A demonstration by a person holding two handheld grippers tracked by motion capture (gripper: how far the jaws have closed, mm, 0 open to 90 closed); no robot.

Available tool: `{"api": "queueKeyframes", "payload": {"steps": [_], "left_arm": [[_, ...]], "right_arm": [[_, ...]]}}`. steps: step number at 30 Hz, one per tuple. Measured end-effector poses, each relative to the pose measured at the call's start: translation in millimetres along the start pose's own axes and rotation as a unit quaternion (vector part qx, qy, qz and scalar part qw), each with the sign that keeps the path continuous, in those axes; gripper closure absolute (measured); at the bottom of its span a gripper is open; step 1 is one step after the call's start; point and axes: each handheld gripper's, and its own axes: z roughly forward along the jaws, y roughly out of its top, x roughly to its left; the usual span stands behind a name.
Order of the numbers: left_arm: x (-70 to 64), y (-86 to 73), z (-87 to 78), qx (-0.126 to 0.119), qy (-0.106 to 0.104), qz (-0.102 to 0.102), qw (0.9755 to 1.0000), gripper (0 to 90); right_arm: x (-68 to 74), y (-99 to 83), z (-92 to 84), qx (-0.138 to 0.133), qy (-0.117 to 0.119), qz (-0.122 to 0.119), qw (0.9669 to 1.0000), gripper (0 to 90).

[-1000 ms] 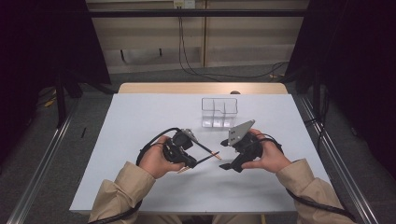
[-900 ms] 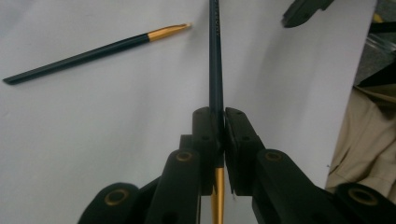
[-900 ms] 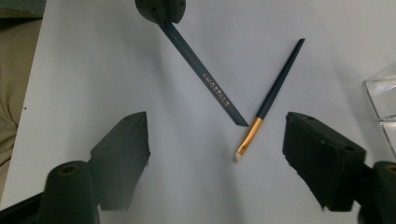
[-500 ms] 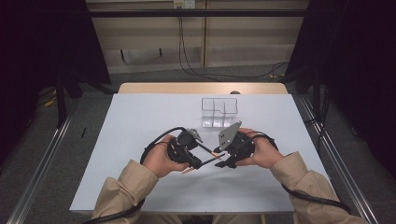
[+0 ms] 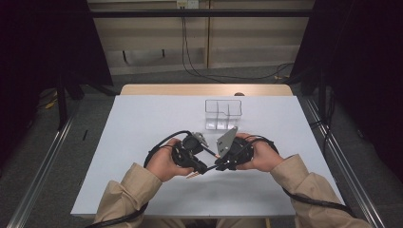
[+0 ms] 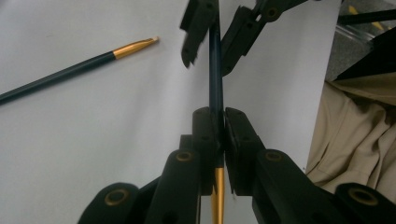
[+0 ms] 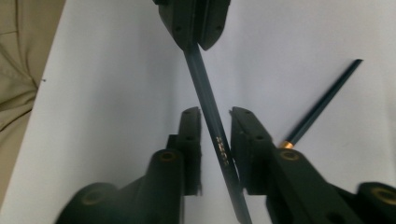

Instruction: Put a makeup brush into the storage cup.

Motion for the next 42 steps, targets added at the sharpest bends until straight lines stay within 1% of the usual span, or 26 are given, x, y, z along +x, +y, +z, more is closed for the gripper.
{"api": "queueKeyframes", "payload": {"steps": [1,3,4,5,6,7,9,10,13,14,17,18,19,22,23,24,25,27,29,33,34,35,37,38,40,42], "left_arm": [[1.4,0.2,-0.5,0.003,-0.001,0.006,1.0,83.7],[2.2,-0.2,0.8,0.0,-0.004,0.007,1.0,83.6],[3.3,-0.3,1.1,0.005,-0.004,0.013,0.9999,83.5],[3.1,-1.1,2.7,0.0,-0.011,0.008,0.9999,83.3],[3.8,-1.5,3.3,0.0,-0.016,0.012,0.9998,83.3],[4.5,-2.2,3.7,0.0,-0.016,0.02,0.9997,83.3],[5.1,-2.4,3.4,-0.003,-0.018,0.023,0.9996,83.3],[5.4,-2.5,3.4,-0.009,-0.019,0.018,0.9996,83.2],[7.7,-2.1,1.7,-0.008,-0.02,0.024,0.9995,83.0],[7.7,-2.2,1.8,-0.016,-0.025,0.019,0.9994,82.9],[8.2,-2.8,1.8,-0.028,-0.025,0.012,0.9992,82.7],[9.5,-2.7,1.0,-0.025,-0.025,0.018,0.9992,82.6],[8.2,-3.2,2.0,-0.037,-0.025,0.007,0.999,82.4],[9.7,-3.5,-0.5,-0.041,-0.022,0.014,0.9988,82.0],[9.5,-3.6,-1.4,-0.045,-0.017,0.012,0.9988,80.7],[9.7,-4.3,-2.1,-0.055,-0.02,0.008,0.9982,78.9],[11.3,-4.6,-3.9,-0.059,-0.02,0.014,0.998,76.9],[12.7,-5.8,-6.4,-0.071,-0.019,0.011,0.9973,69.6],[14.7,-7.2,-8.7,-0.083,-0.017,0.007,0.9964,66.8],[17.7,-11.4,-10.3,-0.121,-0.021,-0.009,0.9924,54.7],[18.2,-12.5,-10.6,-0.128,-0.018,-0.011,0.9915,49.4],[19.5,-13.5,-11.1,-0.138,-0.017,-0.012,0.9902,49.4],[21.3,-15.8,-12.1,-0.153,-0.02,-0.022,0.9877,42.8],[22.2,-16.9,-12.3,-0.162,-0.02,-0.026,0.9863,42.8],[23.2,-18.4,-13.5,-0.173,-0.019,-0.033,0.9842,37.7],[25.2,-19.9,-14.4,-0.189,-0.03,-0.038,0.9809,33.9]], "right_arm": [[0.1,0.2,0.4,0.002,0.0,0.0,1.0,79.4],[1.5,0.1,2.0,0.013,0.009,-0.005,0.9999,81.8],[2.2,0.0,3.0,0.015,0.007,-0.01,0.9998,82.2],[4.0,-0.3,4.4,0.018,0.012,-0.015,0.9996,83.4],[4.0,-0.3,4.4,0.018,0.012,-0.015,0.9996,83.4],[4.8,-1.4,5.0,0.017,0.019,-0.023,0.9994,84.0],[4.9,-2.2,4.9,0.014,0.019,-0.024,0.9994,84.3],[4.9,-2.8,4.6,0.014,0.02,-0.025,0.9994,84.4],[5.2,-3.8,2.5,0.009,0.012,-0.029,0.9995,84.7],[5.2,-3.8,2.0,0.009,0.011,-0.031,0.9994,84.8],[4.9,-4.3,0.7,0.008,0.01,-0.032,0.9994,84.8],[4.9,-4.6,0.2,0.009,0.01,-0.031,0.9994,84.8],[5.0,-5.2,-0.3,0.007,0.008,-0.03,0.9995,84.8],[4.9,-5.9,-1.0,0.005,0.006,-0.027,0.9996,84.8],[5.0,-6.3,-1.1,0.004,0.008,-0.028,0.9996,84.8],[5.0,-6.7,-0.7,0.003,0.009,-0.03,0.9995,84.8],[5.4,-7.1,-0.6,0.005,0.007,-0.027,0.9996,84.8],[5.8,-8.4,0.0,0.004,0.004,-0.024,0.9997,84.8],[5.4,-8.9,-0.2,0.002,0.005,-0.025,0.9997,84.8],[4.5,-10.2,-2.3,-0.004,-0.001,-0.018,0.9998,84.8],[4.4,-10.5,-2.9,-0.006,-0.003,-0.016,0.9999,84.8],[4.4,-10.5,-2.9,-0.006,-0.003,-0.016,0.9999,84.8],[4.0,-11.3,-3.9,-0.01,-0.006,-0.012,0.9999,84.8],[4.0,-11.3,-3.9,-0.01,-0.006,-0.012,0.9999,84.8],[3.5,-11.8,-4.7,-0.012,-0.007,-0.009,0.9999,84.8],[3.3,-12.5,-5.0,-0.014,-0.009,-0.006,0.9998,84.8]]}}
